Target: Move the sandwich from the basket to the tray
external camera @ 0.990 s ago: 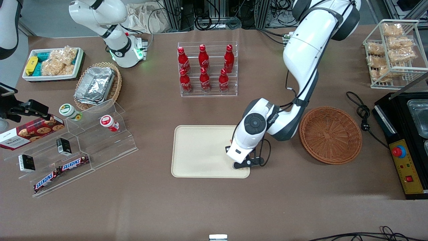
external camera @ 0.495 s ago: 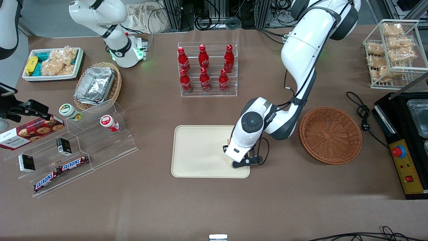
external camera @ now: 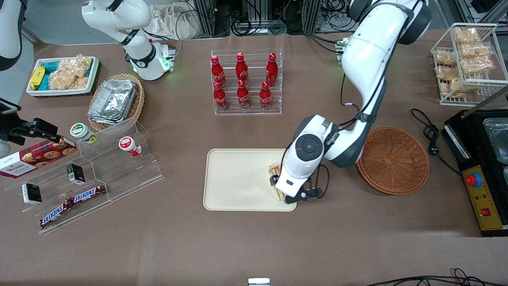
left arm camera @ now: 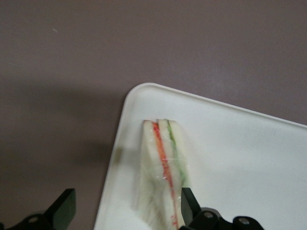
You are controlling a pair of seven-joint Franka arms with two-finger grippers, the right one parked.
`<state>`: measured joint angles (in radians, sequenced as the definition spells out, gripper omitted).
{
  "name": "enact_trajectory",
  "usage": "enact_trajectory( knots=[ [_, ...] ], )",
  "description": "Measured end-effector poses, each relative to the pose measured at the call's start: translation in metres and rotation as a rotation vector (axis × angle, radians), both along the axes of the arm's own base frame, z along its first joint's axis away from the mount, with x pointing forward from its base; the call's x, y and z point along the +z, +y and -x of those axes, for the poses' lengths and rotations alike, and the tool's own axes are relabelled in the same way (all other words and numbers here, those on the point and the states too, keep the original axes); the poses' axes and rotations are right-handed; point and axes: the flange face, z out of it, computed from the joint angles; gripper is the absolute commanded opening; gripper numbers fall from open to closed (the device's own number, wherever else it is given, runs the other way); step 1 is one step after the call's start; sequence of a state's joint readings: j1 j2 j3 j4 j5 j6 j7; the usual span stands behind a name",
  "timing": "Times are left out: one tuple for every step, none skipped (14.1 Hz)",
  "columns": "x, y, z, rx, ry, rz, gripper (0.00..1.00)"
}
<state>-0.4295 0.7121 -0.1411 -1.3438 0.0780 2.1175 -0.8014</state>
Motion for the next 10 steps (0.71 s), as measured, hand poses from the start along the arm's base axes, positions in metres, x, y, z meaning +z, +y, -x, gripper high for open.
enact_trajectory(
  knots=[
    [0.028,0.016,-0.002,-0.023,0.012,-0.019,0.99],
    [0.056,0.033,-0.002,-0.053,0.032,-0.042,0.98],
    [0.084,0.053,0.0,-0.094,0.055,-0.065,0.98],
    [0.109,0.074,0.002,-0.141,0.071,-0.08,0.99],
    [0.13,0.096,0.002,-0.182,0.082,-0.088,0.99],
    [0.148,0.121,0.001,-0.211,0.099,-0.086,0.99],
    [0.163,0.145,0.0,-0.226,0.115,-0.068,0.99],
    [0.176,0.169,-0.002,-0.238,0.116,-0.053,0.99],
    [0.188,0.192,-0.005,-0.264,0.102,-0.048,0.99],
    [0.199,0.21,-0.007,-0.298,0.085,-0.046,0.99]
  ],
)
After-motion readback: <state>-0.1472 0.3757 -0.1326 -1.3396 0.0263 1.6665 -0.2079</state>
